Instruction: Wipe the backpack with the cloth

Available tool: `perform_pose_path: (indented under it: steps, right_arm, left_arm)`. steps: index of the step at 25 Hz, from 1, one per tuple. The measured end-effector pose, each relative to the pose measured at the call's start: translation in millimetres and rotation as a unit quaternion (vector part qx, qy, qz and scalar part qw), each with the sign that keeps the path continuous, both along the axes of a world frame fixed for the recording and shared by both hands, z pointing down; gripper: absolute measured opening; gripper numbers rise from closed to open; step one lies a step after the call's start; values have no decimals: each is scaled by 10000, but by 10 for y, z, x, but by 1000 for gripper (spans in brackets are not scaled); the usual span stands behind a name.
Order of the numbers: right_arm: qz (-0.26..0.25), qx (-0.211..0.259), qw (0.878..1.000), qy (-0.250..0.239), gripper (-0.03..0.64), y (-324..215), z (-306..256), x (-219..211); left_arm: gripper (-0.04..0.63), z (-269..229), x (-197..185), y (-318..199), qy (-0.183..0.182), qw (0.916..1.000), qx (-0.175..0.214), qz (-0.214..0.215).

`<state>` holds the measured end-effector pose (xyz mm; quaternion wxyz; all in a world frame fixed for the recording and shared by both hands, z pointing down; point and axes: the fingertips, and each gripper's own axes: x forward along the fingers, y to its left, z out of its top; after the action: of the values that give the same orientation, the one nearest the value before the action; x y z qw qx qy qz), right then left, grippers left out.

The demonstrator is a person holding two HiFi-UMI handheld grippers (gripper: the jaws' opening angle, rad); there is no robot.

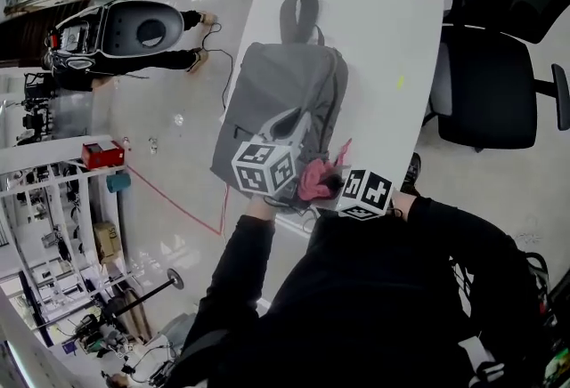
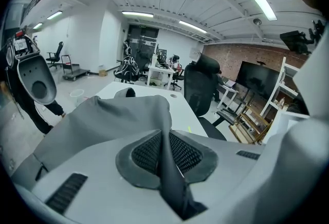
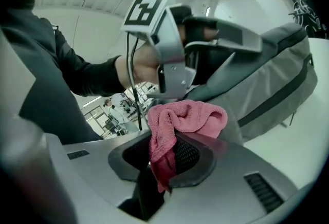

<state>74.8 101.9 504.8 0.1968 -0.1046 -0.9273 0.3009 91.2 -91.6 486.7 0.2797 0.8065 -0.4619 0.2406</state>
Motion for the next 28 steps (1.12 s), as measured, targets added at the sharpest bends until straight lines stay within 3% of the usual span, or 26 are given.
perform_pose_path:
  steps: [2, 5, 8, 10, 14, 17, 18, 20, 22, 24, 28]
  right_arm:
    - [-105, -114, 9998, 107, 95, 186, 77, -17]
    - [166, -223, 9994, 223, 95, 332, 135, -50]
    - [1038, -298, 9935, 369, 95, 165, 218, 38]
    - [1954, -373, 9787, 504, 95, -108, 309, 288]
    - [3743, -411, 9252, 480, 95, -463, 222, 738]
    - [4822, -459, 8741, 366, 95, -487, 68, 1095]
    - [5159, -490, 8546, 337, 95, -466, 13, 1229]
    - [5733, -476, 8174, 314, 95, -441, -83, 1410]
    - [6056, -389, 7944, 268, 95, -450, -123, 1369]
    - [6084, -353, 7926, 186, 95, -386, -146, 1191]
    - [5821, -185, 8127, 168, 95, -61, -308, 997]
  left_arm:
    - [54, 28, 18, 5, 7, 10000, -26, 21]
    - [54, 70, 3, 69, -7, 9999, -75, 130]
    - [55, 172, 30, 14, 59, 9994, -11, 348]
    - [62, 286, 181, -110, 226, 9984, 92, 517]
    - [78, 361, 208, -157, 368, 9961, 306, 740]
    - [93, 167, 208, -132, 295, 9891, 974, 1060]
    - [119, 31, 246, -123, 167, 9821, 1404, 1246]
    - [172, -319, 286, -100, -124, 9560, 2430, 1642]
    - [172, -641, 203, -29, -117, 9289, 3192, 1876]
    - [172, -832, 137, 182, 161, 9189, 3320, 2123]
    - [171, -926, 304, 923, 1031, 9275, 2545, 2535]
